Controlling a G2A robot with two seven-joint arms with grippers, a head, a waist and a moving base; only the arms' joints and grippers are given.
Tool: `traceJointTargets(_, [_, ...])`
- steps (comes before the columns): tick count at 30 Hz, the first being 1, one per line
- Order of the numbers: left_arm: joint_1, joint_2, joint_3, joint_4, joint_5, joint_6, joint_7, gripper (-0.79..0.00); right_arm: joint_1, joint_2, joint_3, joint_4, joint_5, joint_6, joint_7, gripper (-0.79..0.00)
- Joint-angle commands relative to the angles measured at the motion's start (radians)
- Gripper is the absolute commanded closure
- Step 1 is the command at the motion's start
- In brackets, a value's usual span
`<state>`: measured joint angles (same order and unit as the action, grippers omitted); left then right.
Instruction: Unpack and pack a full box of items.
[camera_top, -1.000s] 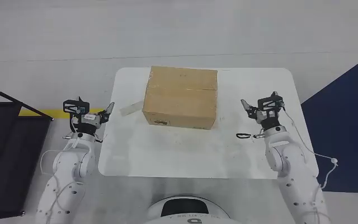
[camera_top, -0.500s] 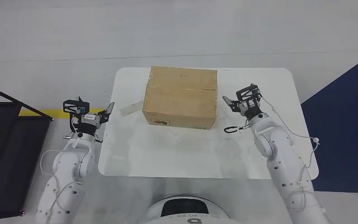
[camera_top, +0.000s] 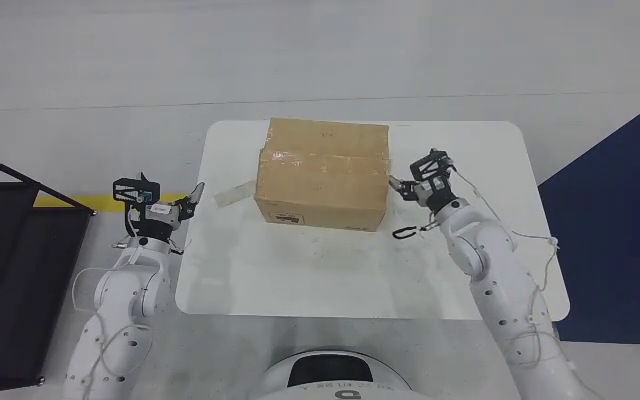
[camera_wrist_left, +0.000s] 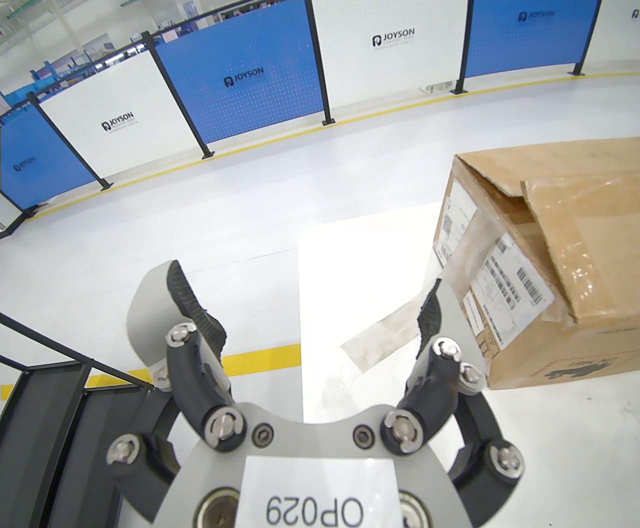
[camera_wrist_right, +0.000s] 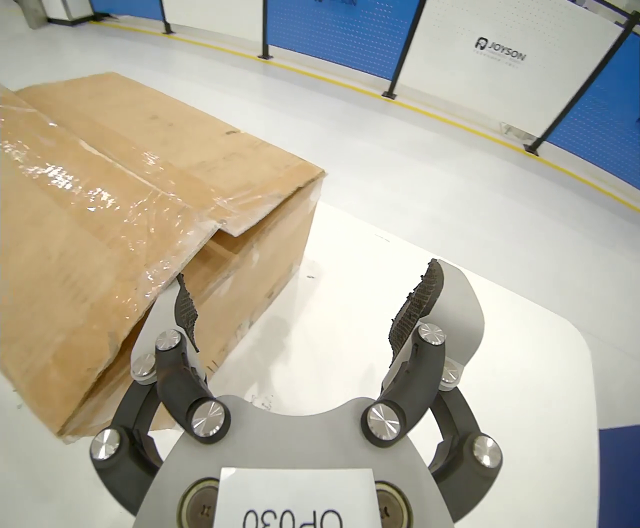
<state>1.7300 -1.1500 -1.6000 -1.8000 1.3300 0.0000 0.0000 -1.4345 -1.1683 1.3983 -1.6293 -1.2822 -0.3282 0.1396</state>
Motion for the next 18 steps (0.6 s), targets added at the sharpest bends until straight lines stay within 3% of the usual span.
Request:
traceJointTargets(1, [0.000,0.000,0.000,0.000,0.000,0.000,0.000,-0.785,-0.017,0.007,0.038,-0.002,0.079,-0.123,-0.020,-0.785])
traceJointTargets(6, [0.000,0.000,0.000,0.000,0.000,0.000,0.000,-0.785,-0.040,0.027,0.108,0.022,0.212,-0.379,-0.014,-0.785])
traceJointTargets(13, [0.000,0.000,0.000,0.000,0.000,0.000,0.000,-0.785,-0.043,0.049,0.100,0.027,0.203,-0.612,0.104,-0.785])
traceJointTargets(18, [0.000,0.000,0.000,0.000,0.000,0.000,0.000,-0.785,-0.030,0.057,0.083,0.051,0.190,-0.633,0.170,-0.785])
